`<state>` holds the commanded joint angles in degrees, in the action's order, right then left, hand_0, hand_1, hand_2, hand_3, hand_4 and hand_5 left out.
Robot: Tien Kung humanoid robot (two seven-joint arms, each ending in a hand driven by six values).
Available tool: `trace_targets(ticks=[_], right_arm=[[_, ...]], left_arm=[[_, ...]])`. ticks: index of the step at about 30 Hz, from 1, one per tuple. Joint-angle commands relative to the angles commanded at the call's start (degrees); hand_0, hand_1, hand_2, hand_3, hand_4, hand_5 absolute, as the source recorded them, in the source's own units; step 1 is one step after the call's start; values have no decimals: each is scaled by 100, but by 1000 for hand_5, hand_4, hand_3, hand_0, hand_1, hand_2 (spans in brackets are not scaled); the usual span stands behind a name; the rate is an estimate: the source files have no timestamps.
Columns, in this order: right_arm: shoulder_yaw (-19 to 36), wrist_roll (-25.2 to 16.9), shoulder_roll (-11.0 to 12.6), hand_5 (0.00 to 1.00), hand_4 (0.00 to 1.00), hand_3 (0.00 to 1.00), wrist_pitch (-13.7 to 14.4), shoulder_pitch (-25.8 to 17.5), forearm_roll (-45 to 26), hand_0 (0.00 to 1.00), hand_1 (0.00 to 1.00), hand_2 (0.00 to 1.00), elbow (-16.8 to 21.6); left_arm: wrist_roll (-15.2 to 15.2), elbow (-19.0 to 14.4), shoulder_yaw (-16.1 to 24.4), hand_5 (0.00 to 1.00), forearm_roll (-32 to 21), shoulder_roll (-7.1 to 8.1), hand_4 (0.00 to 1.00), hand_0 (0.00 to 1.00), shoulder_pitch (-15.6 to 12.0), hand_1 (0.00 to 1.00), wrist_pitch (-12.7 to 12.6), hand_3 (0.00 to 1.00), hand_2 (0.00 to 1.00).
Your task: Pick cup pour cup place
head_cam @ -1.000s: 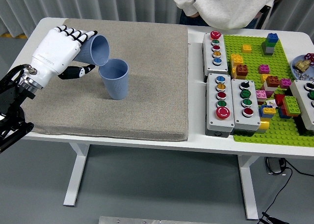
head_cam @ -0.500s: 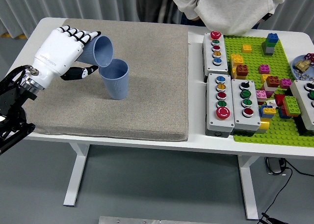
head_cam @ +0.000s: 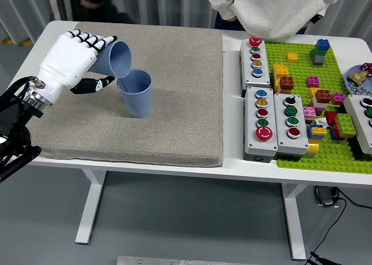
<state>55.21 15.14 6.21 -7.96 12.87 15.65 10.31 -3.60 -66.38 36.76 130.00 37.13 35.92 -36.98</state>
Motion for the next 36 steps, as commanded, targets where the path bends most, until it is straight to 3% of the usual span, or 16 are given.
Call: trace_targets(ticks=[36], right_arm=[[79, 28, -12, 204, 225, 630, -7, -8, 72, 772, 700, 748, 0]], left_arm=[[162, 75, -1, 53, 0, -6, 516, 495, -5, 541, 0, 623, 668]])
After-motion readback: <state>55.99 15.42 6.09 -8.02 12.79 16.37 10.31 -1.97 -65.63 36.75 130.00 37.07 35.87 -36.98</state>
